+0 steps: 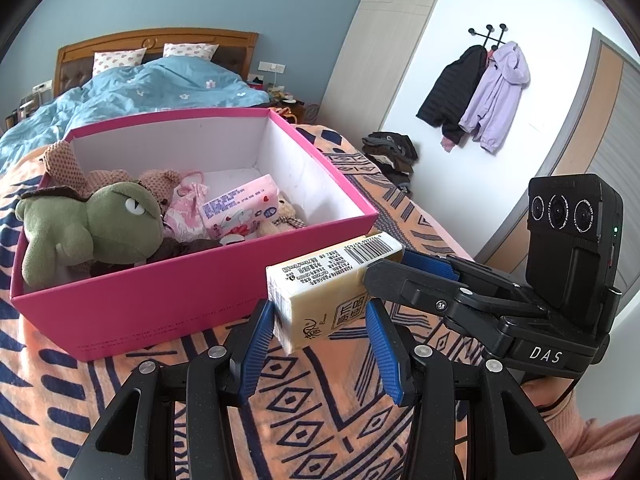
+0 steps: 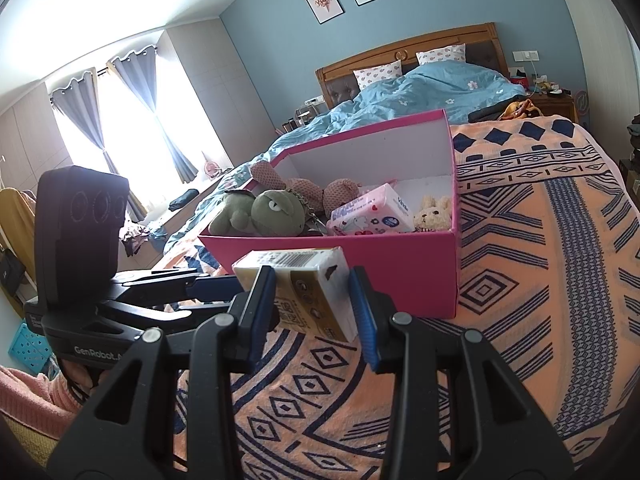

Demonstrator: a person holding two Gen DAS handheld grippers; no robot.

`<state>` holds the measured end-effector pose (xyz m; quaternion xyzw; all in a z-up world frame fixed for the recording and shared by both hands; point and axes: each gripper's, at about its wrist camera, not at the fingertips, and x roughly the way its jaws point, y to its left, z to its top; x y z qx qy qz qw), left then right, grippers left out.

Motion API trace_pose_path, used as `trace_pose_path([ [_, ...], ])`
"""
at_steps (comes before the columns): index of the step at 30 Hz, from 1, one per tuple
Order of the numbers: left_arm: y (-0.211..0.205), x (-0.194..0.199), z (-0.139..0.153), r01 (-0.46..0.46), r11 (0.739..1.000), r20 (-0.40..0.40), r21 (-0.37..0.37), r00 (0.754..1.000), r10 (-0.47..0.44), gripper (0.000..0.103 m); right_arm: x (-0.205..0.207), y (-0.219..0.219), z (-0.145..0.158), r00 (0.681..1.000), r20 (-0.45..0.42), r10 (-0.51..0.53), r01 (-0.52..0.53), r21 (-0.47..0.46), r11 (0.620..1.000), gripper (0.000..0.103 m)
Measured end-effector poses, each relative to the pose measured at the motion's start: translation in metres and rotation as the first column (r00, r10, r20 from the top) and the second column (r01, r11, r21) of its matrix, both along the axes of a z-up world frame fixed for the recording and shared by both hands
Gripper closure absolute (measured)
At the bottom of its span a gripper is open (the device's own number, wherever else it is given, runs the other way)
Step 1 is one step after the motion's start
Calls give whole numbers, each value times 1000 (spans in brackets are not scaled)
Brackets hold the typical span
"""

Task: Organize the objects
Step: 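Raise the held beige pack over the magenta box rim, right gripper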

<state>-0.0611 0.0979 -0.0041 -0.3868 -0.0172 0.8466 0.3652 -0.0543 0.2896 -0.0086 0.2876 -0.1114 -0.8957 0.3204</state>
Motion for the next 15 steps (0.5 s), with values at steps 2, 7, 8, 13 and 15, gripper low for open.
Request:
trace_pose_path([
  [2,0,1,0,0,1000,-3,-1,1000,0,55,0,0,0,1000,-1,0,0,-1,1000,62],
  [7,0,2,1,2,1000,-11,-1,1000,-2,55,-1,0,2,1000,-5,-1,1,2,1000,62],
  [8,0,2,1,3,1000,-13,-1,1000,-3,55,0,0,2,1000,-6,-1,1,1,1000,62],
  [13,1,2,1,3,1000,-19,-2,1000,-3,55,-1,0,4,1000,-9,-2,2,2,1000,62],
  [15,1,2,1,2,1000,-20,-2,1000,-2,55,-1,0,5,1000,-10,-2,2,3,1000,62],
])
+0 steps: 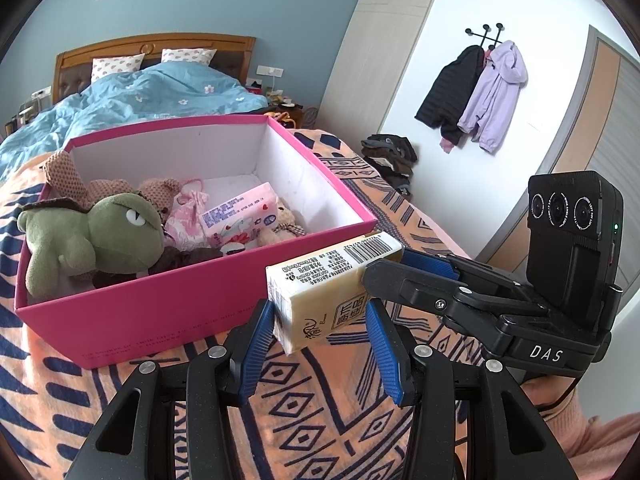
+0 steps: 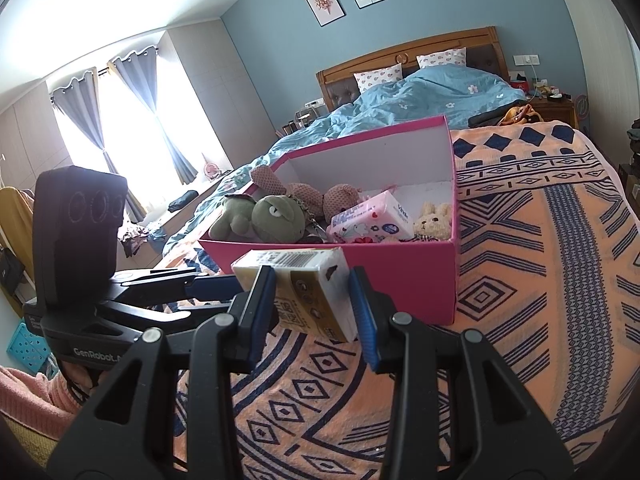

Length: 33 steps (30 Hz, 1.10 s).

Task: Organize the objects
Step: 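Raise the held beige pack over the magenta box rim, right gripper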

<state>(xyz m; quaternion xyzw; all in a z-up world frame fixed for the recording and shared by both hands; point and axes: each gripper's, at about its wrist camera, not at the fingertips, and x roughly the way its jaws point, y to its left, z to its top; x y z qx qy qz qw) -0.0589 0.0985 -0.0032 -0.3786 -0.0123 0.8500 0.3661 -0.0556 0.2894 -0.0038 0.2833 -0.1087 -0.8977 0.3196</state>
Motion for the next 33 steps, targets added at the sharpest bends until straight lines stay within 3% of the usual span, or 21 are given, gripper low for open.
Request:
trace_pose_path([
  [33,3,-3,7,-1,1000,-16,-3,1000,1,55,-4,0,7,1000,-23,-6,6,4,1000,62],
])
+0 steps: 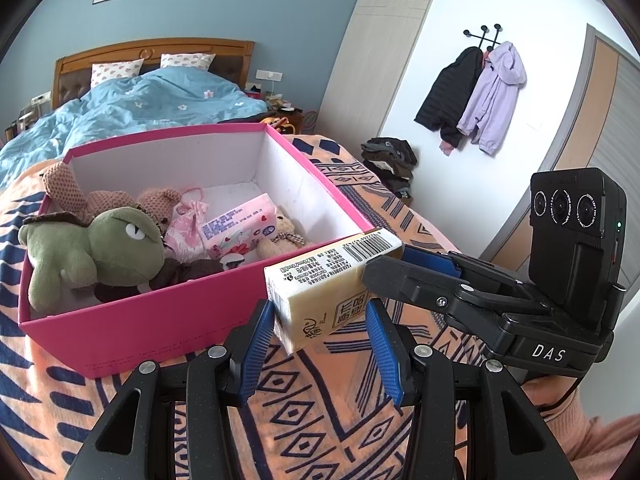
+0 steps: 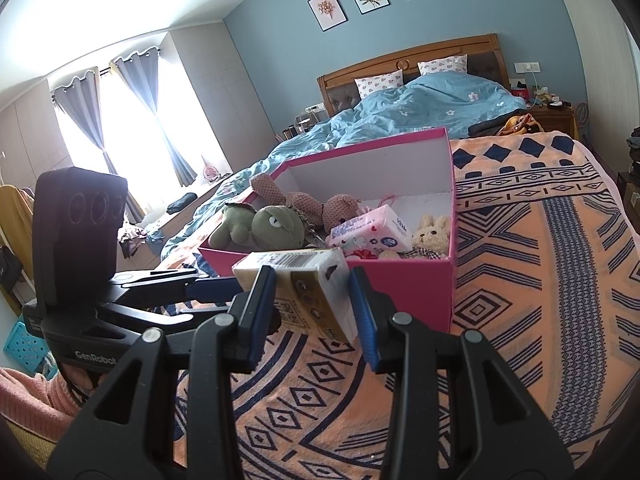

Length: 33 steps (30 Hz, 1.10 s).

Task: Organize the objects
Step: 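Raise the held beige pack over the magenta box rim, right gripper, then lower the beige tissue pack into the magenta box with the right gripper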

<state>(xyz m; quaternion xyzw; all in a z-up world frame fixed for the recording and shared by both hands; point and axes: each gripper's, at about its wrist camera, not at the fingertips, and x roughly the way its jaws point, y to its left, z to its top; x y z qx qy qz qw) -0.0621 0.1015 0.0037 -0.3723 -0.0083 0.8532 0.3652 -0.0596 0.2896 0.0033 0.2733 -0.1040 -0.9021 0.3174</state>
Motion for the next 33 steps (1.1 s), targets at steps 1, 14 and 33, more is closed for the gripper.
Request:
trace_pose_path([
  [1,0,1,0,0,1000,0,0,1000,0,55,0,0,0,1000,0,0,0,0,1000,62],
  [14,1,-3,1,2,1000,2,8,1000,-2,55,-3,0,0,1000,2,-1,1,-9,1000,62],
  [33,2,-10,4,-7,1000,-9,10,1000,7,55,-12,-1,6,1000,-12,-2,2,-4,1000,62],
])
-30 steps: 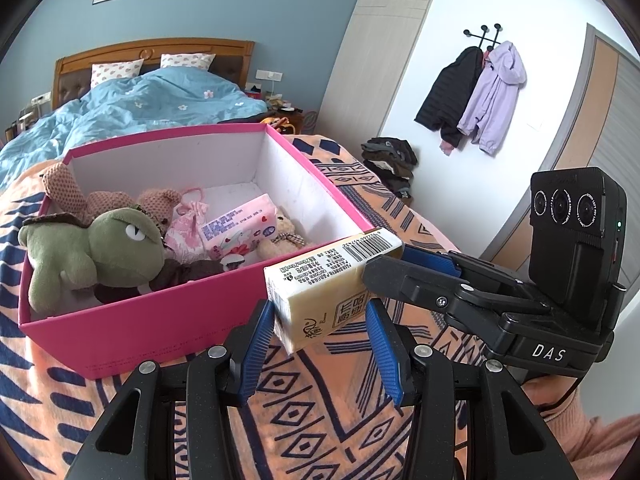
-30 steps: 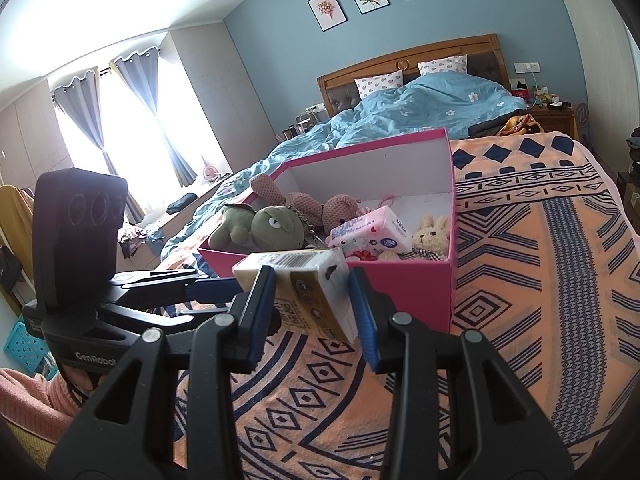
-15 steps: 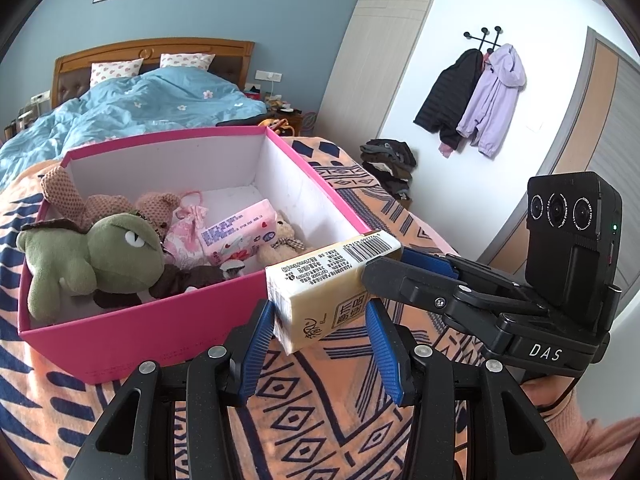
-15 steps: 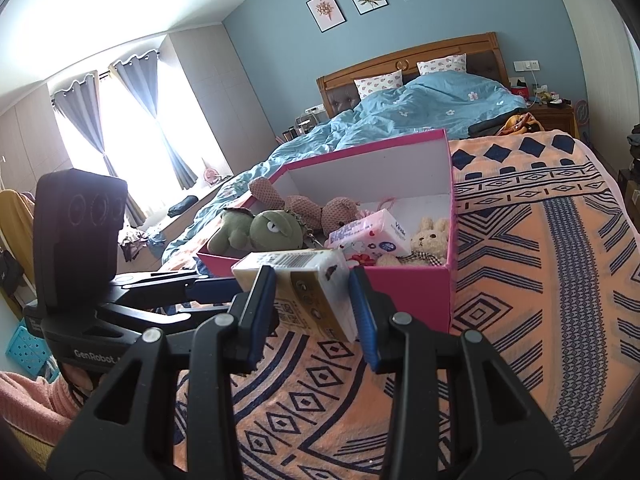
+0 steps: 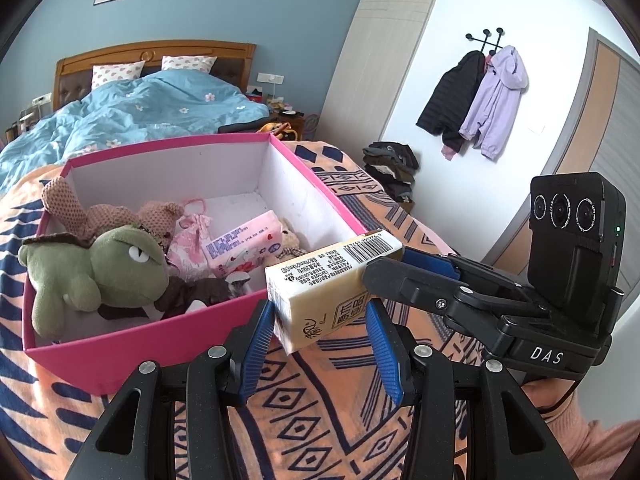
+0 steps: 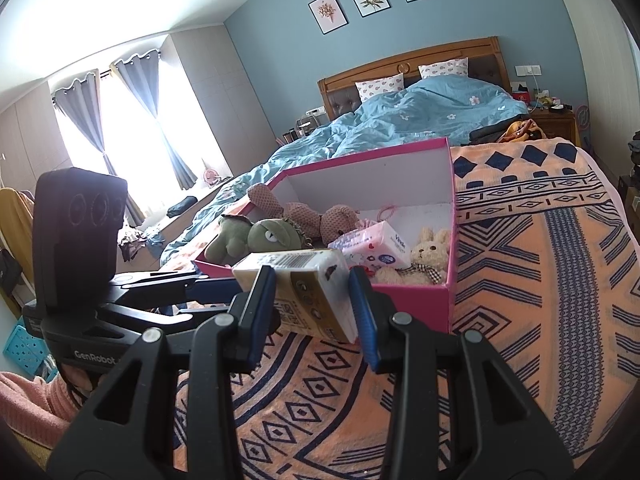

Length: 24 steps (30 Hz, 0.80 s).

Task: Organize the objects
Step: 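Lower the beige tissue pack into the magenta box with the right gripper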

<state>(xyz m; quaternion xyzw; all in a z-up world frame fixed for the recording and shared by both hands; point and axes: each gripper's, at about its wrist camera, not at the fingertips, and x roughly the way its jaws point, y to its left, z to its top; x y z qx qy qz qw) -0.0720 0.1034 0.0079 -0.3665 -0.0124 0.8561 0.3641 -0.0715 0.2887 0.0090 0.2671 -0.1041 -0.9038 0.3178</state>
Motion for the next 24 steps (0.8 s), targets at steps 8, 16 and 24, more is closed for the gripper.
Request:
trace_pose_path([
  [8,1,-2,1,-2,1000,-1,0,1000,2,55,-3,-1,2,1000,-1,-1,1,0,1000,62],
  [16,1,-4,0,-5,1000,-5,-4,1000,5,55,-4,0,2,1000,-1,-3,3,0,1000,62],
  [24,1,-6,1,-5,1000,-8,-7,1000,5,55,-10,0,5,1000,-6,-7,7,0,1000,62],
])
